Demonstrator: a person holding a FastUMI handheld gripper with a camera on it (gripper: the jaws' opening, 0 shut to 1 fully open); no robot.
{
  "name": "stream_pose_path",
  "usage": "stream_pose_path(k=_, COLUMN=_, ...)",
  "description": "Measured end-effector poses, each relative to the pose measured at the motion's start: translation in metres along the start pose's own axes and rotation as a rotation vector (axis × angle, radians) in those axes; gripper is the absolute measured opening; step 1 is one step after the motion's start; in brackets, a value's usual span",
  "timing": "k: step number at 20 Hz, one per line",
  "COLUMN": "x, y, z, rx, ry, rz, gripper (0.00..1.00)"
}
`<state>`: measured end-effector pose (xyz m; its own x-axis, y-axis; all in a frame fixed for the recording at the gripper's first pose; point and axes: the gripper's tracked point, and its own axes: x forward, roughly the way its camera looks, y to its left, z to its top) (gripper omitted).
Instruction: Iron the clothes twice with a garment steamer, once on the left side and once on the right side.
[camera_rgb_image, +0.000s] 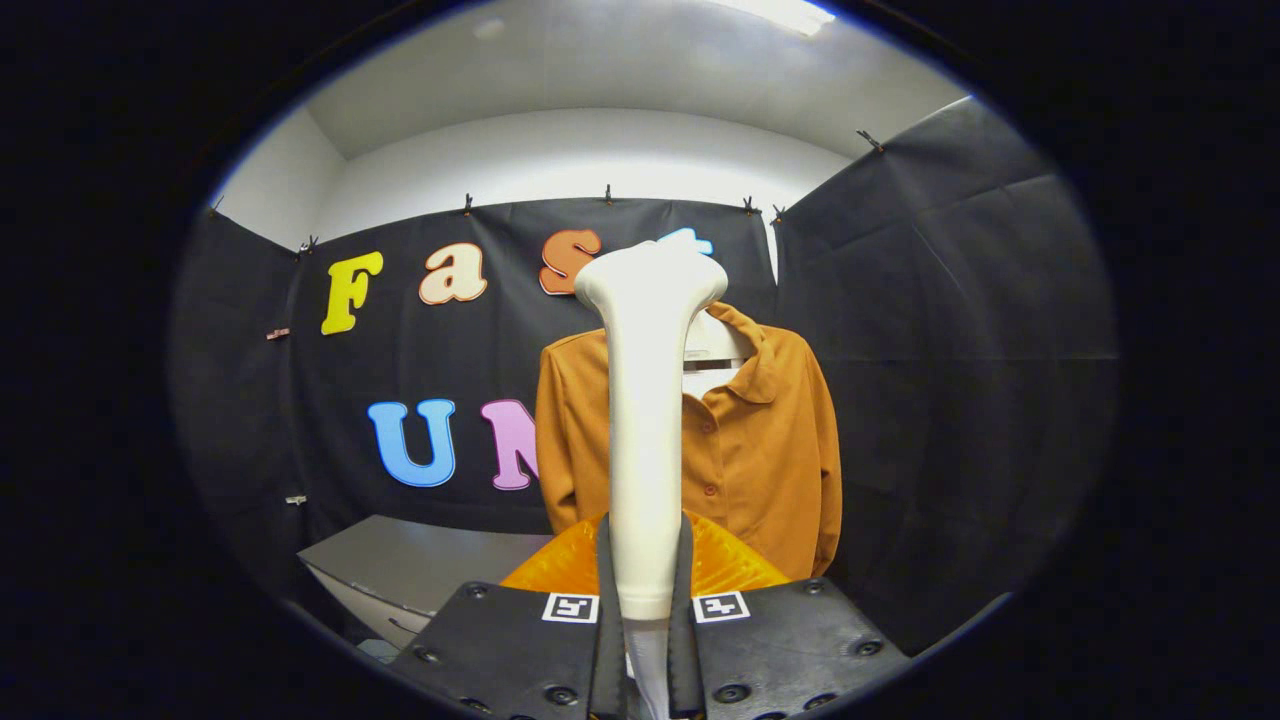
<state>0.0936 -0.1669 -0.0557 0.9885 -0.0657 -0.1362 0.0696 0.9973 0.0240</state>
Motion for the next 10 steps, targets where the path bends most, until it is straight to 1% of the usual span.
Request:
stream_pose_path(k=5, x=0.030, y=-0.041, z=-0.002, rx=0.000, ry=-0.006, rz=-0.030, gripper=0.19)
stream_pose_path(k=10, x=0.060, y=-0.073, z=-0.032, rx=0.023, ry=0.025, rz=-0.039, gripper=0.20)
